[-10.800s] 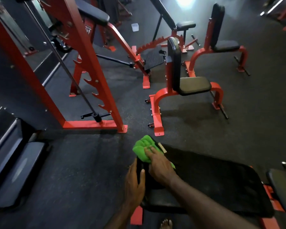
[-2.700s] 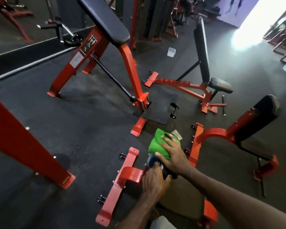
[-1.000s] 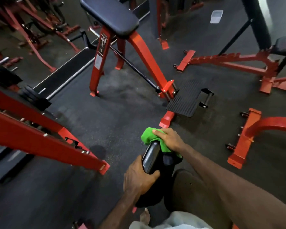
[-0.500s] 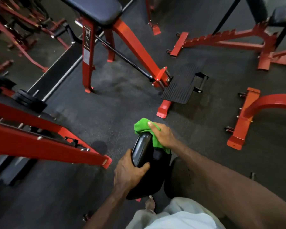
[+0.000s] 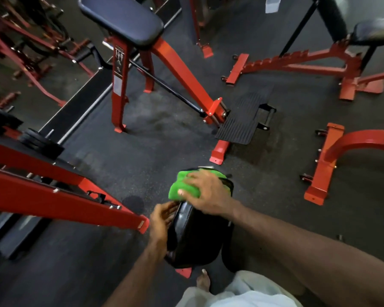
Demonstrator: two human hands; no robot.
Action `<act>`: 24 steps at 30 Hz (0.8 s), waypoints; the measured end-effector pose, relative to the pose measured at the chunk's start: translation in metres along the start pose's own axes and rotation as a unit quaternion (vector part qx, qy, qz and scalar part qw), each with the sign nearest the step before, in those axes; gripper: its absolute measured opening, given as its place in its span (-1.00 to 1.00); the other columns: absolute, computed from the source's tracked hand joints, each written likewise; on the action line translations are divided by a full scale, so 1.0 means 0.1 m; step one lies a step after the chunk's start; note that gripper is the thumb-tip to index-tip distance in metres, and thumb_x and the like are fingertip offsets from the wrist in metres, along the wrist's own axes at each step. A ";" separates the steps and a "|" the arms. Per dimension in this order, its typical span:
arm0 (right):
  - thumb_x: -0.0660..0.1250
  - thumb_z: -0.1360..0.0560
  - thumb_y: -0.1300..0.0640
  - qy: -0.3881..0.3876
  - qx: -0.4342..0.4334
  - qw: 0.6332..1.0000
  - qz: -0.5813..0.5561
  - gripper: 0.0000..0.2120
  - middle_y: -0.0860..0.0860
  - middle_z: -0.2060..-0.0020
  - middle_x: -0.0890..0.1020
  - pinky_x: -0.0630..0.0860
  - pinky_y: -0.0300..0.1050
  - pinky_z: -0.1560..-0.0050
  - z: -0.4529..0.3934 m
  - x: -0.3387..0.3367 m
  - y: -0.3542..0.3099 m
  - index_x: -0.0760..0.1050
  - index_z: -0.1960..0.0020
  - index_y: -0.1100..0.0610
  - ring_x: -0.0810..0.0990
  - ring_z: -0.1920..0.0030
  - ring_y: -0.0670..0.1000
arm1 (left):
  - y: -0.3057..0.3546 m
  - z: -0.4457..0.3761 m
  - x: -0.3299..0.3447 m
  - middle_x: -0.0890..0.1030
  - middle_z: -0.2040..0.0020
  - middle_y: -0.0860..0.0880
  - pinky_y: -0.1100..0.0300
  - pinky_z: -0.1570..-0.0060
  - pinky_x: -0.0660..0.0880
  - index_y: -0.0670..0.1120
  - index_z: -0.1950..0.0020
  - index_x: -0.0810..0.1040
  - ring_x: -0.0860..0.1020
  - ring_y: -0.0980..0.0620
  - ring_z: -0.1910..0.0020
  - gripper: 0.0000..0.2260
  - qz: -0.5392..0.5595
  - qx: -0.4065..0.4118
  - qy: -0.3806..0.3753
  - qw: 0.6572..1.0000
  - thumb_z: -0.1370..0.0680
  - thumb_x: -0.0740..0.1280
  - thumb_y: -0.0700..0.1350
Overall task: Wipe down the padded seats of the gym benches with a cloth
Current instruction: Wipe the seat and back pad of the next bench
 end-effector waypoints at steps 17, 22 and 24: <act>0.35 -0.51 -0.33 -0.035 -0.030 0.990 0.133 -0.56 -0.07 -0.23 0.65 0.25 0.10 -0.51 0.39 0.38 -0.46 0.68 -0.18 -0.05 0.52 -0.35 0.09 | -0.02 -0.20 -0.29 0.69 0.08 -0.10 0.15 0.18 0.46 -0.07 -0.12 0.64 0.62 -0.02 0.19 -0.56 -0.010 -0.114 -0.111 0.987 -0.60 0.16 0.23; 0.41 -0.49 -0.26 -0.004 0.003 0.992 0.123 -0.65 -0.11 -0.22 0.63 0.22 0.23 -0.52 0.86 0.75 -0.96 0.68 -0.13 -0.07 0.46 -0.44 0.09 | -0.05 -0.18 -0.34 0.67 0.32 -0.08 0.25 0.43 0.52 -0.12 0.13 0.68 0.61 0.02 0.43 -0.61 -0.043 -0.136 -0.195 0.970 -0.65 0.19 0.09; 0.38 -0.53 -0.29 -0.034 -0.073 0.987 0.142 -0.60 -0.09 -0.29 0.61 0.19 0.19 -0.54 1.02 0.69 -1.02 0.66 -0.20 -0.06 0.43 -0.48 0.09 | -0.07 -0.15 -0.38 0.69 0.26 -0.13 0.21 0.37 0.58 -0.17 0.10 0.69 0.66 -0.03 0.36 -0.63 -0.046 -0.130 -0.216 0.967 -0.62 0.24 0.07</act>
Point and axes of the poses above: each hand's wrist, its own z-axis away from the middle knuckle, its own x-axis out of the palm, y = z × x, the point moved 6 cm from there along -z, towards the middle knuckle
